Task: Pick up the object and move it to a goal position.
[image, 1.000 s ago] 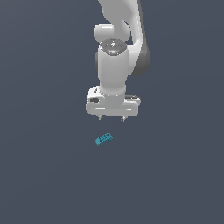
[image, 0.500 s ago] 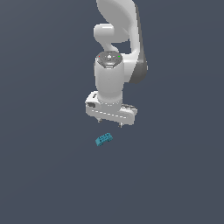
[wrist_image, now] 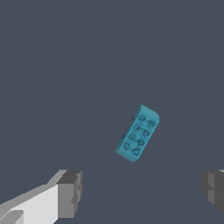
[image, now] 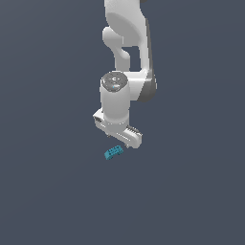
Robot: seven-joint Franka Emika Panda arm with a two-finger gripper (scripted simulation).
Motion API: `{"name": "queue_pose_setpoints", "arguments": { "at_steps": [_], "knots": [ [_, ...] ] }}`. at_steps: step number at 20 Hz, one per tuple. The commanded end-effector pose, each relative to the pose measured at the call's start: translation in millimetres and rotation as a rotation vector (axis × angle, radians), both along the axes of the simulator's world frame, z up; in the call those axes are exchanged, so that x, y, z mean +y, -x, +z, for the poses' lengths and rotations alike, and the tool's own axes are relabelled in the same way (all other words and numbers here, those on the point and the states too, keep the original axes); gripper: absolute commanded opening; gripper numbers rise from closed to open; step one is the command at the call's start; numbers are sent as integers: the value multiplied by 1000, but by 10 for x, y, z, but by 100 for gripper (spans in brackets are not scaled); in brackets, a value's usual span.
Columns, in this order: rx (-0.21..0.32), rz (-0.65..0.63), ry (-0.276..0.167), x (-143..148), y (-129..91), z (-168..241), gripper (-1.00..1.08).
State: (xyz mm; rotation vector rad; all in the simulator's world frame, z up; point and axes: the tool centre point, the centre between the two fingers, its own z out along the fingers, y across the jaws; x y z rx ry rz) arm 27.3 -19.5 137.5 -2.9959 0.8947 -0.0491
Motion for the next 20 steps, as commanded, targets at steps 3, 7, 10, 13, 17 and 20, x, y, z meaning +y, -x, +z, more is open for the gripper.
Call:
{"name": "queue_pose_setpoints", "arguments": {
  "at_steps": [3, 7, 10, 13, 17, 20],
  "knots": [
    [10, -140, -5, -60, -14, -177, 100],
    [19, -261, -7, -113, -21, -331, 100],
    [24, -338, -7, -149, -24, -430, 100],
    [28, -401, -6, -179, -25, -510, 100],
    [32, -463, -5, -209, -25, -589, 100],
    [34, -494, -4, -224, -24, -628, 100]
  ]
}}
